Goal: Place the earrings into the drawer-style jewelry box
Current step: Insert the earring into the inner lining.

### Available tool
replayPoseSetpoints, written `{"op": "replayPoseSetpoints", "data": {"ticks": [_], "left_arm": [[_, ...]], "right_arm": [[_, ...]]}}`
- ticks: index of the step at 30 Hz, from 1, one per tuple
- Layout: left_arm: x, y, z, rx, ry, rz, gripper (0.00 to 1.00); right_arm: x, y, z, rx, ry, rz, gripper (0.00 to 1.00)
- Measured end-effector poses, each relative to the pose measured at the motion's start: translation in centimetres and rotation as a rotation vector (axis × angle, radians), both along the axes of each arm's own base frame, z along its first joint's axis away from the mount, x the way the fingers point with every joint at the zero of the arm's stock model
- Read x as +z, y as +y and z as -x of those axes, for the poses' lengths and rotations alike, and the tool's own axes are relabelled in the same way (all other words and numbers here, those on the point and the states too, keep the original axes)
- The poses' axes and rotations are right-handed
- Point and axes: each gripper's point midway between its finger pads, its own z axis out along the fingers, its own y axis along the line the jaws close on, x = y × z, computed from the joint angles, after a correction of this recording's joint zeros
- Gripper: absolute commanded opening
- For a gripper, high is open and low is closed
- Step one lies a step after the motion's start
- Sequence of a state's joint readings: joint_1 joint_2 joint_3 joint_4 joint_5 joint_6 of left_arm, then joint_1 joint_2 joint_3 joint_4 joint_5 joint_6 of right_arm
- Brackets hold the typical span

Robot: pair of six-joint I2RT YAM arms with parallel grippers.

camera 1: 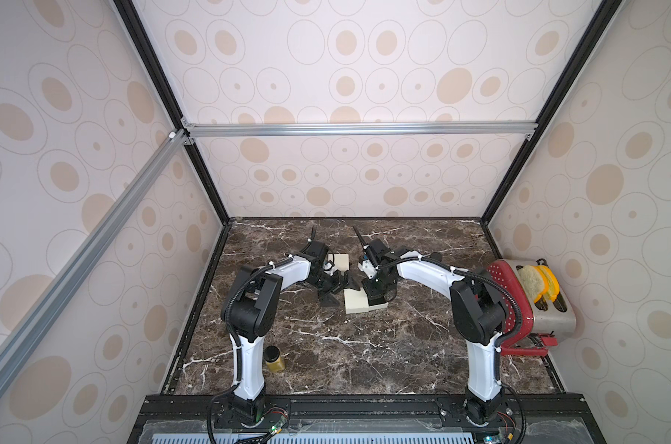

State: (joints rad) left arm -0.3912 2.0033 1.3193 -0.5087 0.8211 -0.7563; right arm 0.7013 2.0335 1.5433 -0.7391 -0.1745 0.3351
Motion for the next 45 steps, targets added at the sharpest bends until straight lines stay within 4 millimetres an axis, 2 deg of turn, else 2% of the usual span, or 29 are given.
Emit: {"op": "replayPoseSetpoints", "data": {"ticks": [32, 41, 45], "left_arm": [[-0.1, -0.4, 0.3, -0.011, 0.003, -0.002, 0.99], [-0.1, -0.5, 0.4, -0.013, 0.003, -0.002, 0.99], [-0.1, -0.5, 0.4, -0.013, 0.004, -0.002, 0.99]], "right_arm": [[-1.3, 0.0, 0.2, -0.002, -0.007, -0.017, 0.04], [-0.5, -0.4, 0.5, 0.003, -0.007, -0.006, 0.1], [-0.3, -0.7, 0.8, 0.002, -0.002, 0.001, 0.18]]}}
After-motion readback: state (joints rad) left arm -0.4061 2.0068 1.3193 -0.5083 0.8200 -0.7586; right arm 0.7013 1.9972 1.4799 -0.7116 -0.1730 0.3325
